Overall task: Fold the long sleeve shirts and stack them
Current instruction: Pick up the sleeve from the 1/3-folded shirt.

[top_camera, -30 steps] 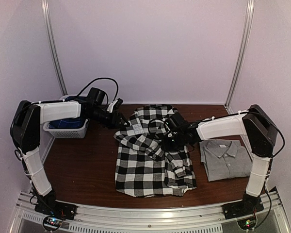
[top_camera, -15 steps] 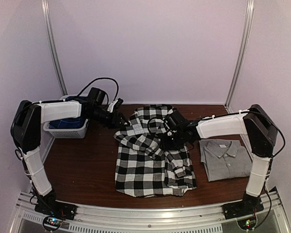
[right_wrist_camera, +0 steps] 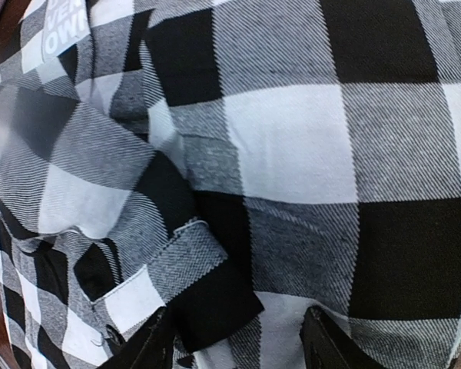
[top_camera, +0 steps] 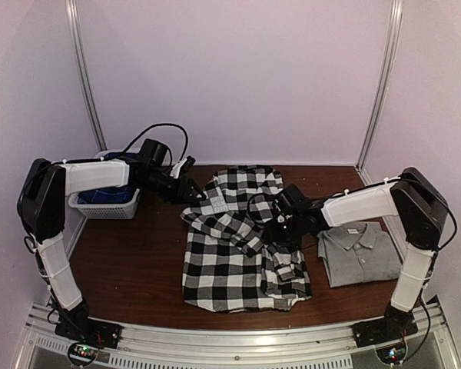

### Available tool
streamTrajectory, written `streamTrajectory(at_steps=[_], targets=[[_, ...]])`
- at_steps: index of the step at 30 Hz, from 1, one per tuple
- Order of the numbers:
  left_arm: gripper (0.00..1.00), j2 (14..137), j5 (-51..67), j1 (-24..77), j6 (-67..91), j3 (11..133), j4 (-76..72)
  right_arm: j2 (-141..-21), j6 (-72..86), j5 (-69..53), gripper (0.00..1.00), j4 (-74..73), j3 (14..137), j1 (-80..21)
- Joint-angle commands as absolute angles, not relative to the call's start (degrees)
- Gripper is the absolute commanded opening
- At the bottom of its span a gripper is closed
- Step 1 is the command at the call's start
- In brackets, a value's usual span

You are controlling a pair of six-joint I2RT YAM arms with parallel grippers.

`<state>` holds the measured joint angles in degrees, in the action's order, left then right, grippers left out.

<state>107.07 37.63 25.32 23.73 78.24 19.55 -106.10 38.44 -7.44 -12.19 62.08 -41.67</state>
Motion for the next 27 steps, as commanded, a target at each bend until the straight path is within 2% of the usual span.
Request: streamTrajectory(at_steps=[1, 10, 27], targets=[[0.5, 106.75, 37.35, 24.96, 23.38, 78.23, 18.69, -103.19, 40.28, -7.92, 0.59, -9.99, 60.48, -40.96], [0.5, 106.28, 37.35, 24.96, 23.27, 78.14, 18.7, -101.83, 39.93, -7.68, 0.59, -11.36, 63.64, -42.12], [0.5, 105.91, 37.2, 24.96, 22.85, 77.87, 18.7, -107.66, 41.75, -7.98, 0.58, -13.79, 66.94, -42.27]])
